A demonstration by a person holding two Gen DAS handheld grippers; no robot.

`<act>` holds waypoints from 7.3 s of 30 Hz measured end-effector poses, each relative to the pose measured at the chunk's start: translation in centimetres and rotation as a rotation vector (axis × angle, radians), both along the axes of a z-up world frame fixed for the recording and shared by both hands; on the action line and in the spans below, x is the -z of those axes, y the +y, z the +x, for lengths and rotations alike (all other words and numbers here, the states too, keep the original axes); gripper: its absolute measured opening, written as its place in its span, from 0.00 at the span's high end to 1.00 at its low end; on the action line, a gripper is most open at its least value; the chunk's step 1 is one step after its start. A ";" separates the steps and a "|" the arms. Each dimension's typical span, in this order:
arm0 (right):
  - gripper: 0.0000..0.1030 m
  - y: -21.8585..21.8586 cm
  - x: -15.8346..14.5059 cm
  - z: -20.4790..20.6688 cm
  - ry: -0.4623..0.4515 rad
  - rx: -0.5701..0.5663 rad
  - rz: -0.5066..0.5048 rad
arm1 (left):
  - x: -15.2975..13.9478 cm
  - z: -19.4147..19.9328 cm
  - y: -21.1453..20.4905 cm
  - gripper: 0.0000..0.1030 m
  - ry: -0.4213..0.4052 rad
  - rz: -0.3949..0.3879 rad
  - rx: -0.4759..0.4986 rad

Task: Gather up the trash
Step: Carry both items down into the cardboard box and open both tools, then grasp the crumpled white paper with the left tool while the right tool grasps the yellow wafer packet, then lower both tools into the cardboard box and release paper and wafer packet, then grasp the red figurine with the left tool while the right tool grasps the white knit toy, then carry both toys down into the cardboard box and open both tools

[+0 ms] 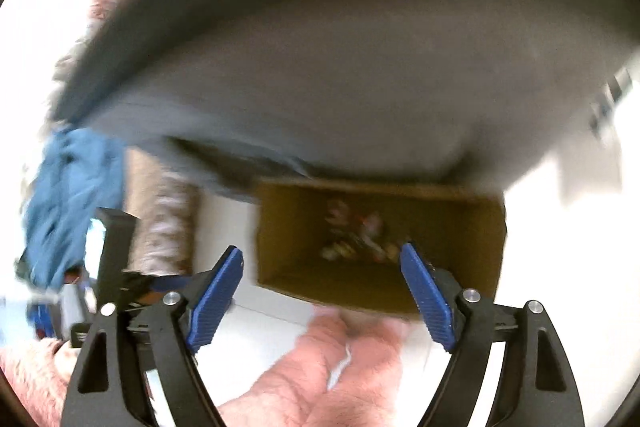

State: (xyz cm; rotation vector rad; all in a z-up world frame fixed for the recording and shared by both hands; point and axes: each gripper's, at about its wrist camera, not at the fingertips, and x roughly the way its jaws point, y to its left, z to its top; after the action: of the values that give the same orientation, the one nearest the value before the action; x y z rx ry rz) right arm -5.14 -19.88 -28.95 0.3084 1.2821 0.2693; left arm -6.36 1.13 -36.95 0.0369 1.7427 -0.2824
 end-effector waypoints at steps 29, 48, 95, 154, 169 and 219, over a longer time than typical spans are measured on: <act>0.80 8.7 -8.3 18.9 -0.132 0.046 0.162 | -19.4 6.4 13.4 0.23 -0.424 -0.015 -0.206; 0.87 1.5 -14.2 9.8 -0.156 0.295 0.411 | -19.6 27.4 7.9 0.23 -0.559 -0.052 -0.111; 0.30 -6.6 18.9 -2.9 0.413 0.196 -0.240 | 15.3 1.5 -4.0 0.28 0.105 0.031 0.116; 0.50 -5.0 -21.7 9.9 -0.361 0.237 -0.039 | -20.2 10.0 6.1 0.21 -0.584 -0.102 -0.021; 0.49 -6.1 -17.3 0.7 -0.213 0.352 0.014 | -17.6 23.1 1.2 0.25 -0.712 0.104 0.266; 0.18 -9.6 20.4 -2.6 0.361 0.287 -0.143 | 14.8 3.9 -8.4 0.27 0.028 0.053 0.172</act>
State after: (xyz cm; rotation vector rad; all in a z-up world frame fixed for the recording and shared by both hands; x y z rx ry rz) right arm -7.75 -29.47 -49.34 0.4266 1.5820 -0.1293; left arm -2.45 -7.24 -51.73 0.2233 1.7771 -0.3641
